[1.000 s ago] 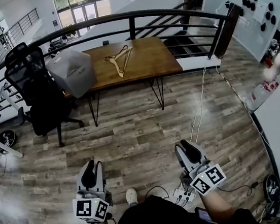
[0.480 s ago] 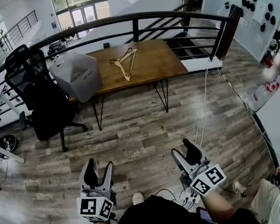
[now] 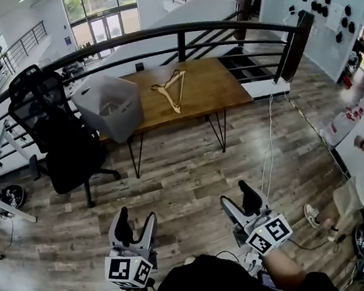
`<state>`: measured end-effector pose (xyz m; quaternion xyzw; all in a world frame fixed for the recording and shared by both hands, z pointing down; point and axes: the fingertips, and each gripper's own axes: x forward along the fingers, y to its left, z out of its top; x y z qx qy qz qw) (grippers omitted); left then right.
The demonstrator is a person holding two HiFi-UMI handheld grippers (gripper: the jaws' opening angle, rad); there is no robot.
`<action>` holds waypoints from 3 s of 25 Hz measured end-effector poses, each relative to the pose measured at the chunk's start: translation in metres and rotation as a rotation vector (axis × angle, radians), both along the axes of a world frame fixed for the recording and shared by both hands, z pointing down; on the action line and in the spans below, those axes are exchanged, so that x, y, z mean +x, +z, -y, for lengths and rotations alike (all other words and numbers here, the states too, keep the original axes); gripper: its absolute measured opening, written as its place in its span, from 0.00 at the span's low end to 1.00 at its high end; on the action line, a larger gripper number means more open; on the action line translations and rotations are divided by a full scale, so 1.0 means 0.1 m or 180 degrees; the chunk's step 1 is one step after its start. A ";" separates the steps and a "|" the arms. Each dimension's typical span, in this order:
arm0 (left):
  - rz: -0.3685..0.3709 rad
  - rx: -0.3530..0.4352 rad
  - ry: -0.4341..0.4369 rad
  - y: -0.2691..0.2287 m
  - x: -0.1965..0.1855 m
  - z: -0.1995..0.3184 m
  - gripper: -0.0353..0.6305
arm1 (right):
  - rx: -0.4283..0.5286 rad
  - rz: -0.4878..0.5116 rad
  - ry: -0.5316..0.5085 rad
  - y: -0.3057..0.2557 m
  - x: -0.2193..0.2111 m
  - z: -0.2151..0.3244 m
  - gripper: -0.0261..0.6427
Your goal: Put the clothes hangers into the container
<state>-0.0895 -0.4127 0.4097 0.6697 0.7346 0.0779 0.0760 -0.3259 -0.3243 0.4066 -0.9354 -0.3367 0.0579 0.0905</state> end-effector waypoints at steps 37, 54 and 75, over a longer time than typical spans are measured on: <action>-0.0062 0.0033 -0.0262 0.01 0.01 -1.79 0.54 | 0.0017 -0.0016 -0.0319 0.11 -0.01 -2.00 0.42; -0.0144 0.0082 -0.0356 0.05 -0.38 -2.77 0.54 | 0.0240 -0.0040 -0.0550 0.35 -0.06 -2.98 0.34; -0.0247 0.0009 -0.0155 0.13 0.78 -3.80 0.54 | 0.0233 0.0457 -0.0329 0.44 1.25 -3.88 0.29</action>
